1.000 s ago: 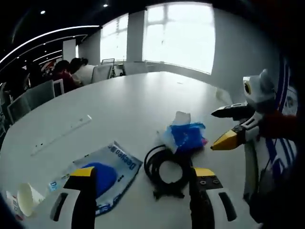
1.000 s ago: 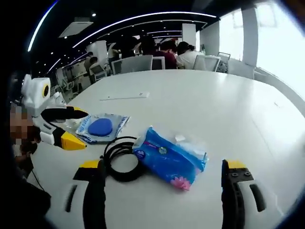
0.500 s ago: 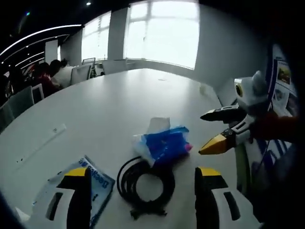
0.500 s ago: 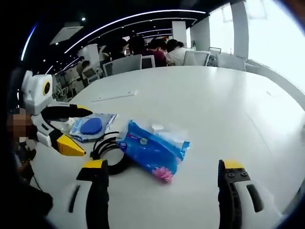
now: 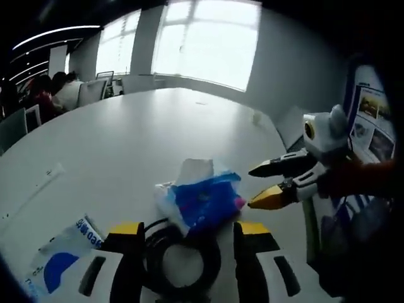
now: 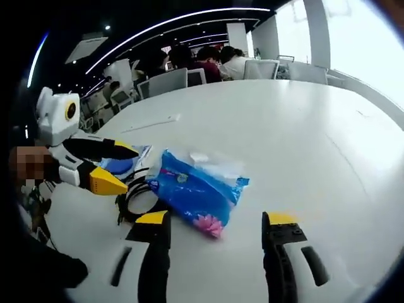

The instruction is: Arrange the tabletop items into an orderly group along one side of the table until the central work area is clear of visible clutter.

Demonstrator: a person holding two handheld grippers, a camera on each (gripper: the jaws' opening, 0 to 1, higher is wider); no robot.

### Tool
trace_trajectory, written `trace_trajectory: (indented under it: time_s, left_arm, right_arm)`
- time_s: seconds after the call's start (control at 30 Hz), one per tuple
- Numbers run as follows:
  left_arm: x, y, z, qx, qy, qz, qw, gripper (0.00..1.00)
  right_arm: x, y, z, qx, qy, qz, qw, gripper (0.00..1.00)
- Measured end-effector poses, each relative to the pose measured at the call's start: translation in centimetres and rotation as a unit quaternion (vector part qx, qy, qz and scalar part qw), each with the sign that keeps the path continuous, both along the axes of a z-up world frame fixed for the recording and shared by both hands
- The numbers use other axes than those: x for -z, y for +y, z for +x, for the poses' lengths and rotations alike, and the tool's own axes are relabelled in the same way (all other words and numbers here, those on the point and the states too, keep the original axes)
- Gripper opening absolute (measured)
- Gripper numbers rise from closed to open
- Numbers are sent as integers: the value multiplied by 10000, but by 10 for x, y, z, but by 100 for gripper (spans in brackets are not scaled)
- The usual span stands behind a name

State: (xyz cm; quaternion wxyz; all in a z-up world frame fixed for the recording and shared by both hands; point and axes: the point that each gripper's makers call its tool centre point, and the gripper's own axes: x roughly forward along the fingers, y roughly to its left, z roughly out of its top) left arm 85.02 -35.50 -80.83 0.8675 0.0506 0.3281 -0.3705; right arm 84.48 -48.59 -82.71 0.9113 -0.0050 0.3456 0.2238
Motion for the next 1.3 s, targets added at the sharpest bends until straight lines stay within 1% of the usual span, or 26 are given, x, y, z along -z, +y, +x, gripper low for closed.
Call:
trace_trajectory:
  time_s: [0.03, 0.1, 0.17, 0.27, 0.3, 0.33, 0.43, 0.53, 0.57, 0.63, 0.67, 0.73, 0.9, 1.0, 1.03, 1.23, 1.3]
  left_arm:
    - [2, -1, 1, 11, 20, 8, 10000, 45]
    - [5, -4, 3, 7, 57, 27, 10000, 42]
    - [7, -6, 6, -3, 60, 21, 10000, 41]
    - [10, -8, 11, -54, 53, 42, 10000, 34]
    - [12, -6, 13, -156, 104, 74, 9998, 31]
    - [13, -6, 15, -177, 119, 68, 9997, 27]
    - [20, -5, 18, -246, 248, 82, 9994, 20]
    - [27, -3, 20, -301, 342, 154, 9988, 17]
    - [28, -3, 21, -312, 356, 159, 9988, 15]
    - [31, -1, 21, -346, 420, 198, 9983, 7]
    - [32, -1, 21, -385, 462, 193, 9980, 5]
    - [31, -1, 19, -385, 483, 132, 9980, 5]
    - [34, -1, 15, -355, 600, 131, 9975, 1]
    - [34, -1, 14, -305, 568, 158, 9978, 0]
    - [32, -1, 15, -263, 465, 182, 9984, 0]
    - [22, -2, 15, -228, 295, 145, 9992, 0]
    - [20, -2, 15, -237, 283, 137, 9992, 0]
  right_arm:
    - [0, 0, 1, 3, -5, -5, 10000, 45]
    - [2, -1, 4, 25, -19, -6, 10000, 42]
    - [4, -2, 7, 84, 16, 73, 9999, 39]
    - [8, -4, 10, 171, 44, 117, 9998, 34]
    - [9, -4, 11, 192, 73, 154, 9997, 31]
    - [10, -4, 12, 210, 96, 181, 9996, 28]
    - [14, -3, 13, 208, 126, 172, 9996, 18]
    - [18, 0, 14, 192, 214, 285, 9992, 10]
    - [19, 0, 14, 177, 223, 274, 9992, 8]
    - [21, -1, 15, 164, 216, 174, 9995, 4]
    - [21, -1, 14, 158, 220, 190, 9995, 1]
    - [23, -2, 14, 163, 253, 173, 9994, 1]
    - [23, -1, 13, 123, 262, 134, 9995, 0]
    - [23, -1, 12, 82, 250, 76, 9996, 0]
    - [20, -2, 12, 50, 173, 13, 9998, 0]
    - [12, -5, 18, 34, -53, -125, 9999, 0]
    - [7, -4, 19, 50, -96, -119, 9999, 0]
